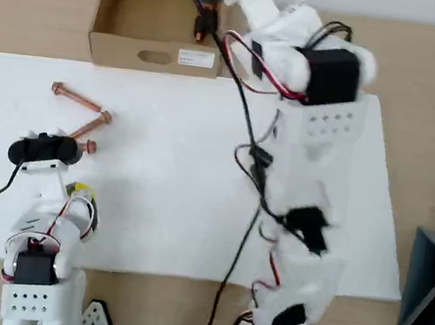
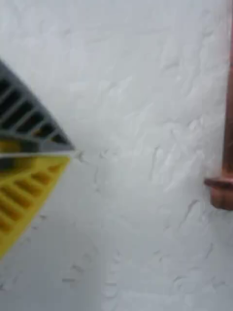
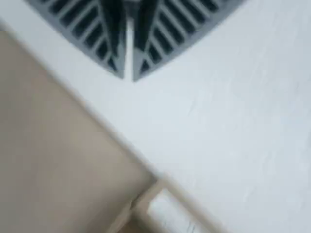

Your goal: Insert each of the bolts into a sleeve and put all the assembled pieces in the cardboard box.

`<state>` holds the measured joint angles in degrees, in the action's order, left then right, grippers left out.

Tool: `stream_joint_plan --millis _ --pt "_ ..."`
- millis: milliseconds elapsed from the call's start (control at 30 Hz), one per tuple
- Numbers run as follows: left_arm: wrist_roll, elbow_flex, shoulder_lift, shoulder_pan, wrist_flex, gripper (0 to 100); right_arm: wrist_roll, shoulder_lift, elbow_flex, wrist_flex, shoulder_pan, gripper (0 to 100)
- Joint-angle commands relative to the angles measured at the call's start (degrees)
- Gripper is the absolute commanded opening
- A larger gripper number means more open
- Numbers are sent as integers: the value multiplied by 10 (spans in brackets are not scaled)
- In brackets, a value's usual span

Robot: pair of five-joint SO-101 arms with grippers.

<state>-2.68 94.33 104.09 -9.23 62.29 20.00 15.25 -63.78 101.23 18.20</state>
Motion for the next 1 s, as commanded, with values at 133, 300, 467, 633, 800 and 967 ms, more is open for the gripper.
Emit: stream_joint_plan --millis 133,300,467,633,800,967 --pt "-5 -4 5 0 -8 2 -5 -201 342 12 -19 9" --pt "-5 -4 5 0 -8 2 -2 -266 540 10 -19 9" --pt "-5 -4 5 -1 -8 2 -2 -275 662 -40 -19 9" --pt "-4 -4 5 -1 -8 2 0 -275 779 -127 -20 10" --pt "-4 -4 5 -3 -8 2 -4 -275 873 -240 -44 19" --pt "-4 -4 5 -2 -8 2 -4 -263 928 -300 -53 94"
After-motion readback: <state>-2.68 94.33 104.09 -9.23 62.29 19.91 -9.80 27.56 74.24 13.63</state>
